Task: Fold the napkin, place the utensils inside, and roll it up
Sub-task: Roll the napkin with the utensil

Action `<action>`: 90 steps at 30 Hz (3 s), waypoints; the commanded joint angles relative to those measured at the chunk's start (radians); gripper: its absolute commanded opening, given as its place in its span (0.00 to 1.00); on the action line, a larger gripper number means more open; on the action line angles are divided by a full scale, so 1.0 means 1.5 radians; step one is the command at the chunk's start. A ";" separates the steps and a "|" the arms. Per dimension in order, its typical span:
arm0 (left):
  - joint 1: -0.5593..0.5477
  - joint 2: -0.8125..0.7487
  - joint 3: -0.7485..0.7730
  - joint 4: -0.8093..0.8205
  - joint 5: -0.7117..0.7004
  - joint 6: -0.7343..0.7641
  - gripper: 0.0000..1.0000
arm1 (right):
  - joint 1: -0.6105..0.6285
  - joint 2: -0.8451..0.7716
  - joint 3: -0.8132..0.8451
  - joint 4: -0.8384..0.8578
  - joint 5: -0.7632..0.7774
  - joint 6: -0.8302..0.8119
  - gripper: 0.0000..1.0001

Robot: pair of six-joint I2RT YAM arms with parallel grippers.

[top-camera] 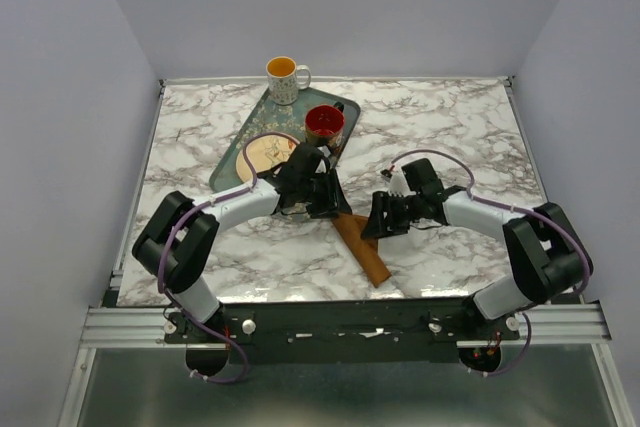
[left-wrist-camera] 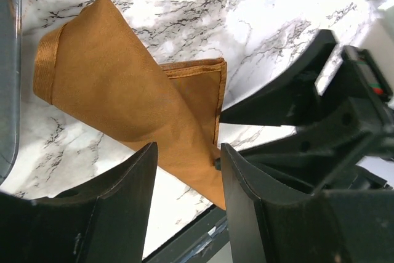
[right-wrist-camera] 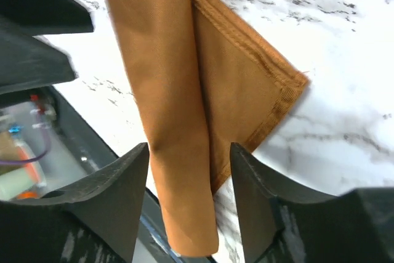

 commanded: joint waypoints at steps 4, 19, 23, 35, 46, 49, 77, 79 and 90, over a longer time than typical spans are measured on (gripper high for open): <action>0.006 -0.035 0.005 0.008 -0.032 0.002 0.54 | 0.111 -0.093 0.087 -0.174 0.242 -0.019 0.69; 0.165 -0.142 -0.057 -0.022 -0.007 0.009 0.54 | 0.414 0.111 0.333 -0.358 0.718 0.022 0.46; 0.181 -0.163 -0.081 -0.013 0.002 0.010 0.55 | 0.449 0.170 0.398 -0.423 0.777 0.031 0.58; 0.226 -0.184 -0.106 -0.009 0.018 0.020 0.55 | 0.482 0.225 0.441 -0.483 0.803 0.066 0.68; 0.233 -0.178 -0.115 0.002 0.031 0.017 0.56 | 0.490 0.228 0.428 -0.469 0.782 0.076 0.54; 0.234 -0.176 -0.109 0.001 0.032 0.019 0.56 | 0.490 0.227 0.409 -0.451 0.774 0.073 0.61; 0.206 -0.185 -0.162 0.046 0.077 0.048 0.80 | 0.377 0.153 0.219 -0.244 0.629 -0.007 0.38; 0.187 -0.185 -0.170 0.049 0.077 0.052 0.82 | 0.359 0.132 0.196 -0.193 0.568 -0.006 0.36; 0.043 -0.080 -0.100 0.045 0.027 0.003 0.78 | 0.153 0.035 -0.024 0.103 0.139 -0.005 0.24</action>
